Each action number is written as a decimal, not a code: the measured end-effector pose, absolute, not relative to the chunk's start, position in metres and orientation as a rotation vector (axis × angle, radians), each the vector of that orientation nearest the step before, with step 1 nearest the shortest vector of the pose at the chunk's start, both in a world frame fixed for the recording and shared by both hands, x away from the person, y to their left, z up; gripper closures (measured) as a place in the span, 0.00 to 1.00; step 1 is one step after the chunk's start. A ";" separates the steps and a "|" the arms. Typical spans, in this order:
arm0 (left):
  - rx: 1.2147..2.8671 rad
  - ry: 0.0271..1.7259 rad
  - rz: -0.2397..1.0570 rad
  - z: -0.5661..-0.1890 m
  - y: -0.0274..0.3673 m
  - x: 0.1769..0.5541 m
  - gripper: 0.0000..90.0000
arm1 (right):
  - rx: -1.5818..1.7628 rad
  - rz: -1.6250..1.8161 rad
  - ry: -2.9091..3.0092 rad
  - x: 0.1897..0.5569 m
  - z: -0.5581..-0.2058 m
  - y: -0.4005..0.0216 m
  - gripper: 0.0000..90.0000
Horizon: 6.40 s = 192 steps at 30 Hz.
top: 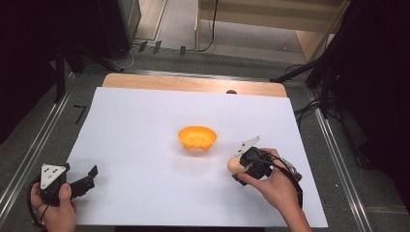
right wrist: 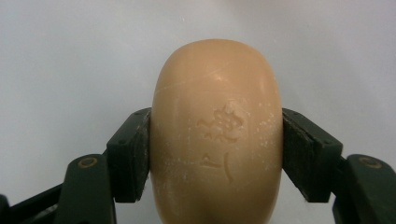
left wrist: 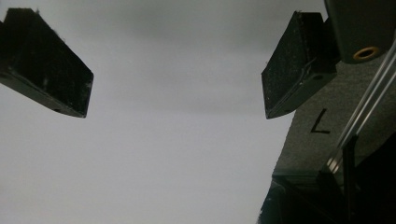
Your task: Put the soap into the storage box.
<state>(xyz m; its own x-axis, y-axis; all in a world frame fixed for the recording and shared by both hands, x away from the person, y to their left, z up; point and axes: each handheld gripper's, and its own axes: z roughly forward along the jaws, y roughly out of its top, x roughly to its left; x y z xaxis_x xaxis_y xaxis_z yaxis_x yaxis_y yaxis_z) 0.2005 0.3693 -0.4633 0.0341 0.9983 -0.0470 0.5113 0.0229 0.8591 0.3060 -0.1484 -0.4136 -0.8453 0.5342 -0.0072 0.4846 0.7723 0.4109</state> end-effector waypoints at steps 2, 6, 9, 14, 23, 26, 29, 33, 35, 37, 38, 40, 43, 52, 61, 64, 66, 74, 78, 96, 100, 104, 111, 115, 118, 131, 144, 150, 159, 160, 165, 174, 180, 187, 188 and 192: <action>1.586 1.571 0.844 -0.463 0.369 0.200 0.11 | 0.772 0.615 2.847 0.311 -0.411 -0.146 0.37; 1.579 1.574 0.844 -0.463 0.370 0.200 0.11 | 0.717 0.642 2.856 0.320 -0.405 -0.142 0.37; 1.575 1.575 0.843 -0.463 0.370 0.200 0.11 | 0.689 0.661 2.859 0.326 -0.401 -0.139 0.37; 1.576 1.574 0.843 -0.463 0.370 0.200 0.11 | 0.605 0.688 2.851 0.337 -0.393 -0.134 0.37; 1.575 1.573 0.841 -0.463 0.370 0.200 0.11 | 0.452 0.702 2.876 0.355 -0.388 -0.125 0.37; 1.576 1.572 0.840 -0.463 0.370 0.200 0.11 | 0.408 0.700 2.887 0.359 -0.385 -0.120 0.37; 1.576 1.572 0.840 -0.463 0.370 0.200 0.11 | 0.351 0.719 2.902 0.364 -0.382 -0.114 0.37; 1.575 1.571 0.840 -0.463 0.370 0.200 0.11 | 0.308 0.718 2.918 0.369 -0.379 -0.104 0.37; 1.576 1.570 0.841 -0.463 0.370 0.200 0.11 | 0.297 0.711 2.916 0.370 -0.378 -0.102 0.37; 1.573 1.568 0.845 -0.463 0.369 0.200 0.11 | 0.279 0.721 2.917 0.375 -0.376 -0.096 0.37; 1.573 1.568 0.844 -0.463 0.369 0.200 0.11 | 0.271 0.734 2.916 0.376 -0.376 -0.094 0.37; 1.576 1.567 0.843 -0.463 0.370 0.200 0.11 | 0.252 0.747 2.918 0.379 -0.377 -0.090 0.37; 1.577 1.569 0.840 -0.463 0.370 0.200 0.11 | 0.213 0.745 2.910 0.382 -0.376 -0.085 0.37; 1.580 1.566 0.840 -0.463 0.370 0.200 0.11 | 0.150 0.765 2.919 0.391 -0.372 -0.071 0.37; 1.579 1.566 0.842 -0.463 0.369 0.200 0.11 | 0.148 0.780 2.932 0.401 -0.372 -0.059 0.37; 1.578 1.565 0.843 -0.463 0.369 0.200 0.11 | 0.130 0.749 2.930 0.401 -0.372 -0.052 0.37; 1.576 1.565 0.843 -0.463 0.369 0.200 0.11 | 0.130 0.744 2.936 0.401 -0.372 -0.050 0.37; 1.575 1.565 0.840 -0.463 0.370 0.200 0.11 | 0.109 0.743 2.954 0.414 -0.374 -0.040 0.37; 1.576 1.564 0.840 -0.463 0.370 0.200 0.11 | 0.112 0.723 2.957 0.416 -0.376 -0.034 0.37; 1.576 1.561 0.838 -0.463 0.370 0.199 0.11 | 0.084 0.662 3.005 0.425 -0.389 -0.020 0.37; 1.575 1.560 0.839 -0.463 0.370 0.199 0.11 | 0.091 0.670 3.006 0.426 -0.390 -0.019 0.37; 1.574 1.560 0.839 -0.463 0.370 0.199 0.11 | 0.111 0.660 3.024 0.429 -0.392 -0.022 0.37; 1.574 1.560 0.839 -0.463 0.370 0.199 0.11 | 0.104 0.637 3.027 0.430 -0.395 -0.022 0.36; 1.574 1.560 0.839 -0.463 0.370 0.199 0.11 | 0.112 0.673 3.018 0.430 -0.393 -0.023 0.36; 1.574 1.561 0.840 -0.463 0.370 0.199 0.11 | 0.167 0.764 2.992 0.430 -0.384 -0.026 0.35; 1.574 1.560 0.841 -0.463 0.370 0.199 0.11 | 0.252 0.795 2.980 0.422 -0.378 -0.044 0.36; 1.577 1.561 0.843 -0.463 0.369 0.199 0.11 | 0.387 0.875 2.939 0.409 -0.383 -0.081 0.34; 1.578 1.559 0.845 -0.463 0.369 0.199 0.11 | 0.448 0.894 2.934 0.402 -0.385 -0.096 0.33; 1.580 1.560 0.845 -0.463 0.369 0.199 0.11 | 0.519 0.891 2.906 0.388 -0.393 -0.113 0.31; 1.579 1.560 0.846 -0.463 0.369 0.199 0.11 | 0.524 0.902 2.900 0.386 -0.394 -0.115 0.31; 1.578 1.561 0.846 -0.463 0.369 0.199 0.11 | 0.557 0.917 2.877 0.377 -0.398 -0.123 0.31; 1.580 1.561 0.846 -0.463 0.369 0.199 0.11 | 0.609 0.962 2.838 0.363 -0.407 -0.137 0.31; 1.579 1.561 0.846 -0.463 0.369 0.199 0.11 | 0.642 0.987 2.808 0.350 -0.412 -0.146 0.29; 1.578 1.561 0.849 -0.463 0.369 0.199 0.11 | 0.698 1.035 2.774 0.339 -0.416 -0.159 0.28; 1.579 1.561 0.850 -0.463 0.369 0.199 0.11 | 0.716 1.048 2.769 0.335 -0.419 -0.163 0.27; 1.579 1.563 0.849 -0.463 0.369 0.199 0.11 | 0.748 1.074 2.750 0.328 -0.425 -0.174 0.26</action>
<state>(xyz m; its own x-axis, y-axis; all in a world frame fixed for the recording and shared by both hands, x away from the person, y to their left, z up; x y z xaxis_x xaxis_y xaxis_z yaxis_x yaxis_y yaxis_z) 0.1988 0.3693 -0.4631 0.0363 0.9983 -0.0457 0.5048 0.0211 0.8630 0.3278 -0.1742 -0.4247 -0.8751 0.4763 0.0861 0.4086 0.6316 0.6588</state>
